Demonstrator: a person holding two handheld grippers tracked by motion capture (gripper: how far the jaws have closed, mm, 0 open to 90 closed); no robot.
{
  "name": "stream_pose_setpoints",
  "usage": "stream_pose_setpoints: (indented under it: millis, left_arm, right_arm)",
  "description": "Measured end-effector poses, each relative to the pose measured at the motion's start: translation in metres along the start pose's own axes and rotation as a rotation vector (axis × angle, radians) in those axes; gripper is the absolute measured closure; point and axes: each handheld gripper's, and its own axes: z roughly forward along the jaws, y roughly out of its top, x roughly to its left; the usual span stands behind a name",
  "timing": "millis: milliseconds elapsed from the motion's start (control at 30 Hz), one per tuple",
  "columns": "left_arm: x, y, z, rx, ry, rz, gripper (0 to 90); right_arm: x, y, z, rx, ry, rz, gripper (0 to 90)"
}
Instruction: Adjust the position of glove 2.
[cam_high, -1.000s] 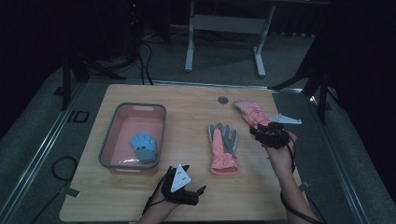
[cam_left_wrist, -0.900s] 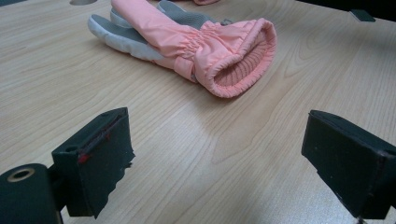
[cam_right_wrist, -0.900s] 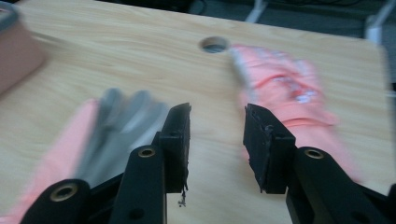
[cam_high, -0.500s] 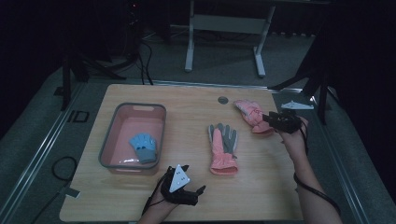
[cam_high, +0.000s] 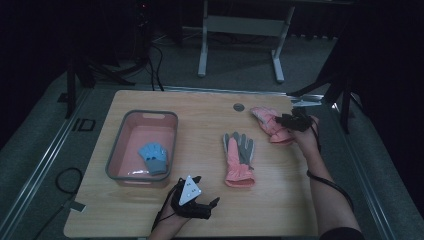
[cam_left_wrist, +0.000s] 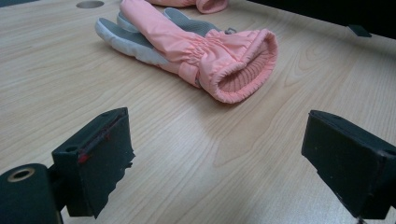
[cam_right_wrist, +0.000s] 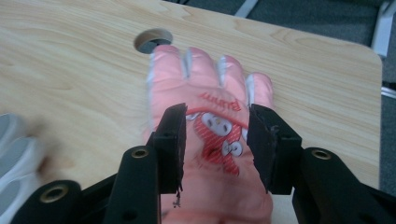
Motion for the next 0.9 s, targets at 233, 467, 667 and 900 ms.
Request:
stream_pose_setpoints:
  millis: [233, 467, 667, 900]
  left_arm:
    - [0.001, -0.001, -0.001, 0.002, 0.004, -0.006, 8.7]
    - [0.001, -0.002, -0.001, 0.005, 0.005, 0.001, 8.7]
    - [0.000, -0.002, -0.003, 0.001, 0.003, 0.004, 8.7]
    - [-0.002, 0.003, -0.001, -0.010, 0.003, 0.017, 8.7]
  right_arm:
    - [-0.002, -0.023, 0.029, 0.054, 0.008, 0.034, 56.1]
    - [0.009, -0.021, 0.031, 0.079, -0.038, 0.019, 86.0]
    - [0.015, -0.020, 0.014, 0.029, -0.086, 0.113, 89.1]
    - [0.030, -0.016, -0.039, -0.022, -0.184, 0.183, 89.2]
